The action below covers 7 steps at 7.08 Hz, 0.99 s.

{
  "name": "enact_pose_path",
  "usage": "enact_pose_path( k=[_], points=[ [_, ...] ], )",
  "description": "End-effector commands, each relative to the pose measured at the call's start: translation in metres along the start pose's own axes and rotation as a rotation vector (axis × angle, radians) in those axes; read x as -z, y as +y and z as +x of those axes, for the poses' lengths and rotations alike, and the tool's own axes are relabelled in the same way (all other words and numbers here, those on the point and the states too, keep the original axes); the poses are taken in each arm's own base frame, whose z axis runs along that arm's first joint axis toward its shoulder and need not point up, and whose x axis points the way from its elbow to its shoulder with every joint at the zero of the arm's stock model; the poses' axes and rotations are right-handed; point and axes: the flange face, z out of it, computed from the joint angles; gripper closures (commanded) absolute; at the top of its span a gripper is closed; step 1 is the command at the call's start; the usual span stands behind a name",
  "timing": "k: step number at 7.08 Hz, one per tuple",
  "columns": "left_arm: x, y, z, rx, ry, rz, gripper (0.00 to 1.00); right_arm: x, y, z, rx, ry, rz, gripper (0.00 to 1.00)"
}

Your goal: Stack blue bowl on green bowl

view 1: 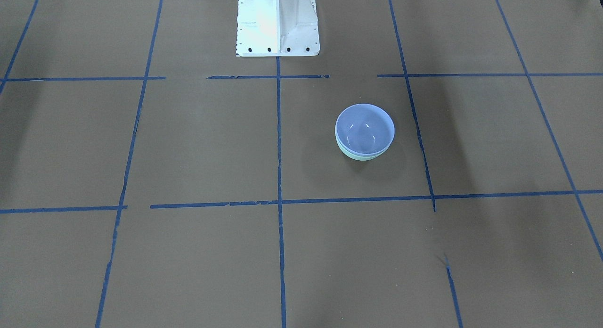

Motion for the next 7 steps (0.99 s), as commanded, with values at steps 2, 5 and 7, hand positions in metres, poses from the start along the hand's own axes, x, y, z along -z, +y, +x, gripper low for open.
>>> enact_pose_path(
  k=[2,5,7],
  points=[
    [0.0141,-0.0003,0.0174,0.065,0.025,0.029,0.0,0.0,0.0,0.0,0.0,0.0,0.0,0.0],
    [0.0095,0.0022,0.0128,0.074,0.022,0.02,0.0,0.0,0.0,0.0,0.0,0.0,0.0,0.0],
    [0.0103,0.0015,0.0134,0.074,0.021,0.02,0.0,0.0,0.0,-0.0002,0.0,-0.001,0.0,0.0]
  ],
)
